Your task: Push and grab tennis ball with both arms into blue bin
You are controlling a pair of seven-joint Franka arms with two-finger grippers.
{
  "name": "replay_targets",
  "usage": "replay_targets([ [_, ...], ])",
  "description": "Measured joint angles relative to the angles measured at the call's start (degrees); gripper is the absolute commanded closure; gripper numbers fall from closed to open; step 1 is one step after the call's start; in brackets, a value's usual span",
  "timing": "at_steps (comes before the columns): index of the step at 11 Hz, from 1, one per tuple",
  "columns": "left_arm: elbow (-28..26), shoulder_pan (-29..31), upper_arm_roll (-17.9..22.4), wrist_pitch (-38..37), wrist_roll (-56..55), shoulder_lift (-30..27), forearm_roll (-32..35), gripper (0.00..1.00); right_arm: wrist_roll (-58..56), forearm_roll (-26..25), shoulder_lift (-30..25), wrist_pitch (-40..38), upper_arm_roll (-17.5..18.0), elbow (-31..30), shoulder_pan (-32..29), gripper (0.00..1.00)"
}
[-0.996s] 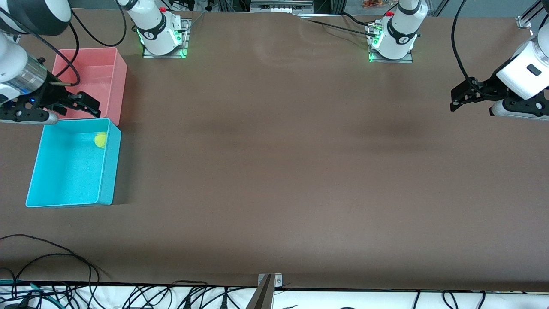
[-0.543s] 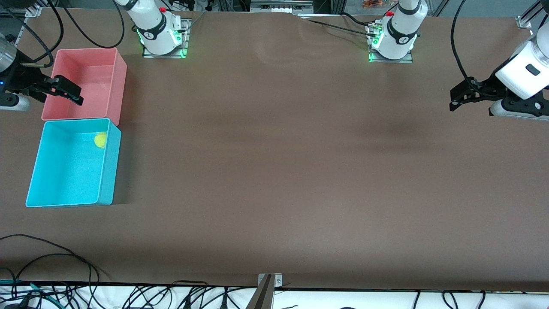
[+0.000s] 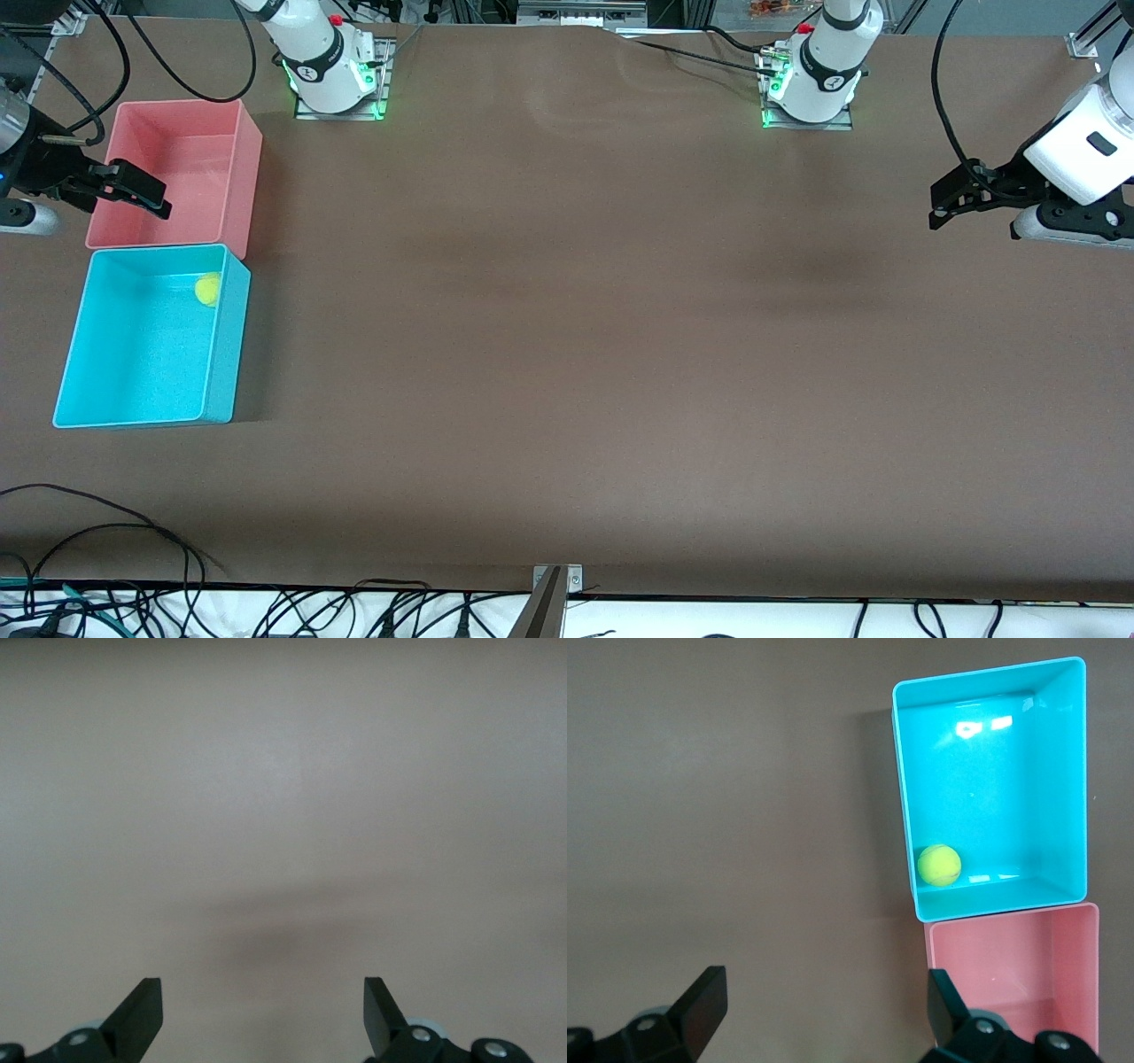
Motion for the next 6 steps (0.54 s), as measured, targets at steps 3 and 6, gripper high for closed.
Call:
replay_targets([
  [3,0.0,0.1,0.1,0.0,0.0,0.0,0.0,0.0,0.0,0.3,0.0,-0.4,0.0,0.4,0.0,0.0],
  [6,0.0,0.5,0.2,0.0,0.0,0.0,0.0,0.0,-1.1,0.5,0.1,-0.4,0.0,0.4,0.0,0.0],
])
